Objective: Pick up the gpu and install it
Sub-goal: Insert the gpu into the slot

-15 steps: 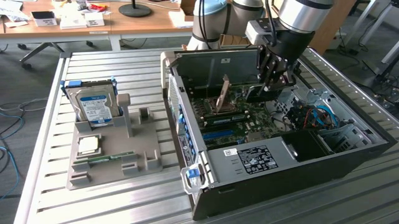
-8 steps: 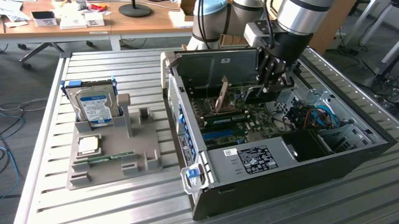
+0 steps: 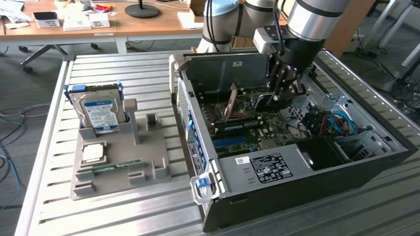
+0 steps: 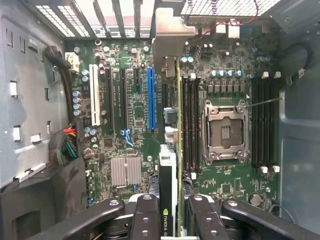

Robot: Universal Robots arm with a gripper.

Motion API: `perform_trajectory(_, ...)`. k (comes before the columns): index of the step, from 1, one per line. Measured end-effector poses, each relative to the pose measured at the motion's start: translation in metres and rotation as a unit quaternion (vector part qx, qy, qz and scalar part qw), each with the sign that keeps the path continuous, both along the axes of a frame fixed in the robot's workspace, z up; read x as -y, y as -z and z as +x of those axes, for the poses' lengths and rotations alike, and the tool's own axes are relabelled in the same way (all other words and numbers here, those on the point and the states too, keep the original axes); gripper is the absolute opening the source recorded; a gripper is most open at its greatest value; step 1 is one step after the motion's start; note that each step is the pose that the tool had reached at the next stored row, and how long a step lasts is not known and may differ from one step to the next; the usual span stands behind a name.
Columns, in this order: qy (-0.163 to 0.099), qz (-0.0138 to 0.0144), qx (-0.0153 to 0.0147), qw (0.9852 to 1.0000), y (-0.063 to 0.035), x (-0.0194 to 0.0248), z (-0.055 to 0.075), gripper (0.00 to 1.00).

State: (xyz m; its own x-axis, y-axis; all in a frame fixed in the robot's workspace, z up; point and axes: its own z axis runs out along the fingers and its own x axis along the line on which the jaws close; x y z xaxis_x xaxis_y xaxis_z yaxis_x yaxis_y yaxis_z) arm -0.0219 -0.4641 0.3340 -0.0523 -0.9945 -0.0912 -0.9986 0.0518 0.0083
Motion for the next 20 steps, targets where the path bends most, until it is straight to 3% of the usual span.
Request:
perform_trajectory(11, 0.0, -0.0001, -0.0001, 1.0, 0.0111, 0.0004, -0.008, 0.27)
perform_trajectory(20, -0.003, 0.0, 0.0001, 1.0, 0.0166, 0.0049, -0.012, 0.27)
